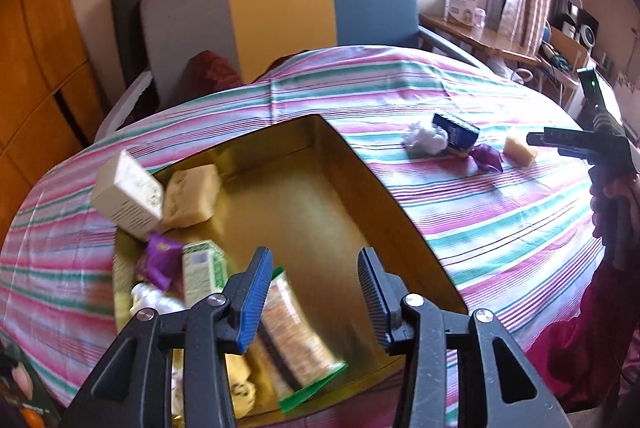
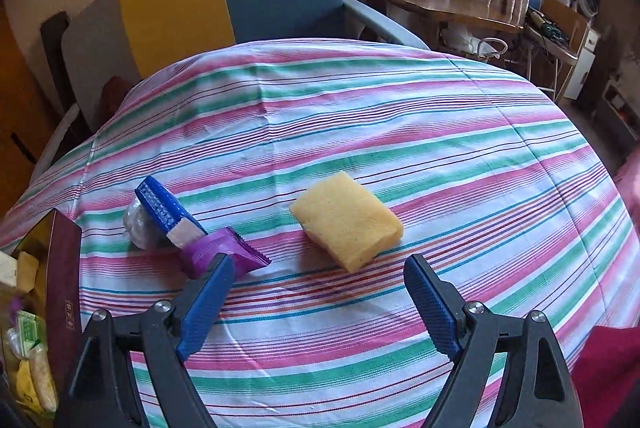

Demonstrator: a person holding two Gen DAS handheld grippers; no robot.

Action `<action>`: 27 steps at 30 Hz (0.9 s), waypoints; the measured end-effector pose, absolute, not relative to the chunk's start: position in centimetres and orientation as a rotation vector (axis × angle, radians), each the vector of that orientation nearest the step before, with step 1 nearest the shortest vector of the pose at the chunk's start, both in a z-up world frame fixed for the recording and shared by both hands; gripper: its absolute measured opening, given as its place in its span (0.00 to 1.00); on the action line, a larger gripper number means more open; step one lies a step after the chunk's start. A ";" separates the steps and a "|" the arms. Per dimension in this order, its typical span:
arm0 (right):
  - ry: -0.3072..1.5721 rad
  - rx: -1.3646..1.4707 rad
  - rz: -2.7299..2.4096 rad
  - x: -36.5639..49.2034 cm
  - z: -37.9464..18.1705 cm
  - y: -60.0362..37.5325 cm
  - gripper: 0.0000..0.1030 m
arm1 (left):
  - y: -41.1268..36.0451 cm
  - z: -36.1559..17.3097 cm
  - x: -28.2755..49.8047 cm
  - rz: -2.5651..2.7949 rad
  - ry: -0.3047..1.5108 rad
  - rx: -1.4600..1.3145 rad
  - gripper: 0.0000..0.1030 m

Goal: Organize objects
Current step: 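Move the left gripper to the clear plastic-wrapped ball while the right gripper moves toward the sponge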

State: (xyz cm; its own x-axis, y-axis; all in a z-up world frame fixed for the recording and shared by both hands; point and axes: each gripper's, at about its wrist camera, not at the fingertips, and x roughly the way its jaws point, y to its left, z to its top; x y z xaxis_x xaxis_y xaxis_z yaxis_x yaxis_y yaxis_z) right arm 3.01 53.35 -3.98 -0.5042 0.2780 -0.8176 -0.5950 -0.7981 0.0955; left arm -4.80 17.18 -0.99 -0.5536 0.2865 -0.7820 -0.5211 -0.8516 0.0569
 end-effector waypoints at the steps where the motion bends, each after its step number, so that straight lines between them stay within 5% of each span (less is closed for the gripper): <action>1: 0.515 -1.158 2.294 3.0 -4.0 53.5 0.86 | 17.6 -1.1 -4.9 2.384 0.399 -1.131 0.43; 27: 0.676 -1.124 2.322 3.7 -3.8 54.5 0.90 | 25.6 -3.0 -6.9 2.253 0.492 -1.177 0.43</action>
